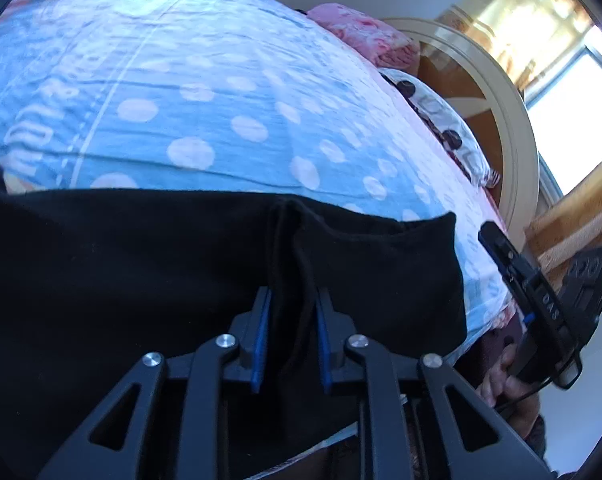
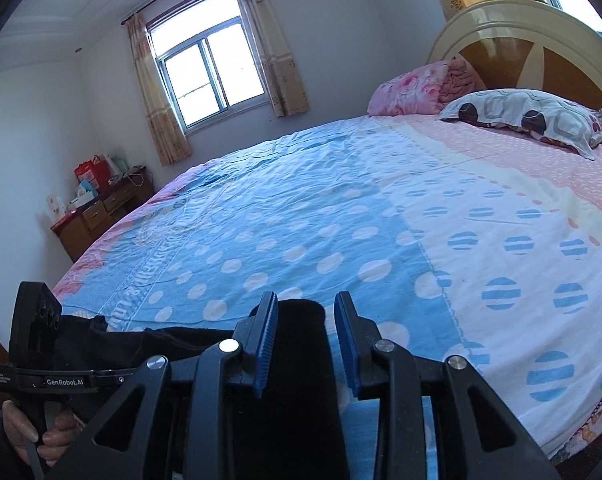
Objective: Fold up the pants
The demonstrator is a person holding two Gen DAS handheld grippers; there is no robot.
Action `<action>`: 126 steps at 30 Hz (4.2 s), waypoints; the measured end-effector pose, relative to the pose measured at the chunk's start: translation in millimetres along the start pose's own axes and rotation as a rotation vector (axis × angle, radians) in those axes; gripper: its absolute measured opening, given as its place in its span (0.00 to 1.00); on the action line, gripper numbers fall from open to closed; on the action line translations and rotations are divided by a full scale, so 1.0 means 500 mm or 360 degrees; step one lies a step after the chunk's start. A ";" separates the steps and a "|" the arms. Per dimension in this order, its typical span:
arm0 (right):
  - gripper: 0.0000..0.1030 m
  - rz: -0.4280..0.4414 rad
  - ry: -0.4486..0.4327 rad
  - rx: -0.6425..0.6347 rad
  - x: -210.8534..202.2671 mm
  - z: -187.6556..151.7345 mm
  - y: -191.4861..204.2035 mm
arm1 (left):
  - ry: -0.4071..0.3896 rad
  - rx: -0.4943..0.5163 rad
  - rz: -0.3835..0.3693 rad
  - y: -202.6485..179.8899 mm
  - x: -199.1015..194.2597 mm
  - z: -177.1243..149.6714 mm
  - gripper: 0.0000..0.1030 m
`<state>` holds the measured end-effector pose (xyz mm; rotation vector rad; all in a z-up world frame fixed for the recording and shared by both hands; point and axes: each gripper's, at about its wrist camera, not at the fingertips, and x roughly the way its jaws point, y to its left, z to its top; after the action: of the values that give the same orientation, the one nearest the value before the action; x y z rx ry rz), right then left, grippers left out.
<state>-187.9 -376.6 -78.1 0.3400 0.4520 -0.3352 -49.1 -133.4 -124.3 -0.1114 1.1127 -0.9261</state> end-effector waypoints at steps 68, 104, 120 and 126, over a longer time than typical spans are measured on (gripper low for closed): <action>0.31 0.0249 0.0282 -0.0227 0.116 -0.078 0.089 | -0.0418 0.0046 0.0629 0.122 -0.228 0.010 0.62; 0.31 0.0227 0.0106 -0.0158 0.033 -0.046 0.100 | -0.1045 -0.0348 0.1419 0.318 -0.672 -0.063 0.89; 0.31 0.0314 0.0061 -0.0130 -0.028 0.001 0.156 | -0.0996 -0.0380 0.1750 0.390 -0.711 -0.075 1.00; 0.31 0.0416 0.0068 -0.0320 -0.035 -0.019 0.226 | -0.1002 -0.0741 0.1522 0.508 -0.696 -0.124 0.99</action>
<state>-162.8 -268.2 -50.3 0.2071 0.4726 -0.0272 5.6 288.6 -32.7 -0.2077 0.6314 0.2371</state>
